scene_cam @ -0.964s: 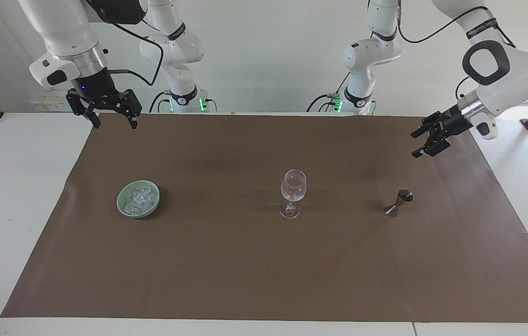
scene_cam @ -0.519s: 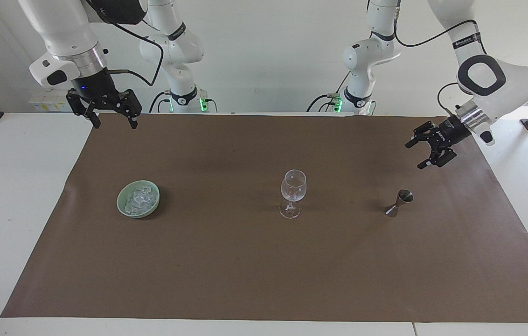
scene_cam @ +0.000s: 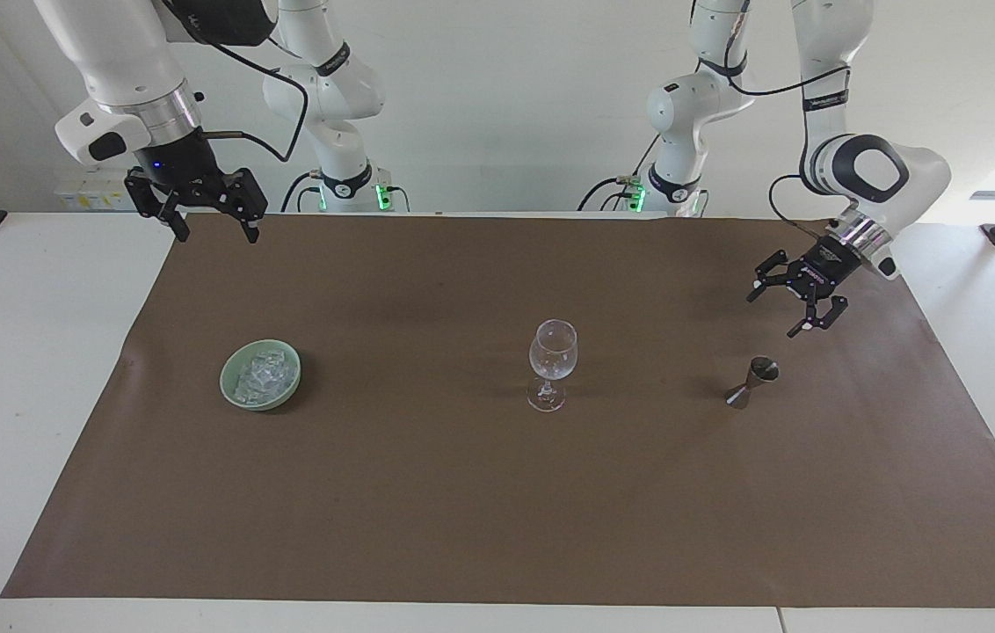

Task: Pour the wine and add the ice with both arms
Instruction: 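Reach the left gripper toward the small silver jigger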

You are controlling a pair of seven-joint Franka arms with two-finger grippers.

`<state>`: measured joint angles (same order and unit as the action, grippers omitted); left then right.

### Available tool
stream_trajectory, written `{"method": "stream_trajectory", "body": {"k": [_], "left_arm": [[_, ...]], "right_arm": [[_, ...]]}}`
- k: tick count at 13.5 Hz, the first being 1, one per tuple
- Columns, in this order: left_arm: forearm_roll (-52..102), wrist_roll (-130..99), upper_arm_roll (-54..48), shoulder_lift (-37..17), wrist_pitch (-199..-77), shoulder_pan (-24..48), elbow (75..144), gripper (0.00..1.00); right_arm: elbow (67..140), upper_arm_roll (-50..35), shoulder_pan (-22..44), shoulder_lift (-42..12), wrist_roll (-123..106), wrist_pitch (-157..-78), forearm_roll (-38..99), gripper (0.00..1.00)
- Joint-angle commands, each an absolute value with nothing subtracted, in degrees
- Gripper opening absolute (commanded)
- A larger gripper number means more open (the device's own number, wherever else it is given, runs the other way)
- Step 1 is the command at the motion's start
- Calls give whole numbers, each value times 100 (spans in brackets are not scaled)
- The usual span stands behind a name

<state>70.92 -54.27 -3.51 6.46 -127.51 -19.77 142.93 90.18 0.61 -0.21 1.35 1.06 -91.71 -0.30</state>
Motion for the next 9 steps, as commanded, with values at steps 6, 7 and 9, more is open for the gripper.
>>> {"method": "stream_trajectory", "body": {"k": [6, 7, 9], "left_arm": [[9463, -3974, -360, -132, -12894, -1733, 14423, 100], [9796, -3703, -360, -219, -12894, -1592, 14423, 100], [10247, -3341, -360, -351, -12876, -1564, 14405, 100]], "right_arm": [[9088, 53, -62, 211, -53, -9123, 123, 100], [9088, 53, -62, 211, -53, -9123, 123, 100], [9088, 53, -62, 211, -53, -9123, 123, 100]]}}
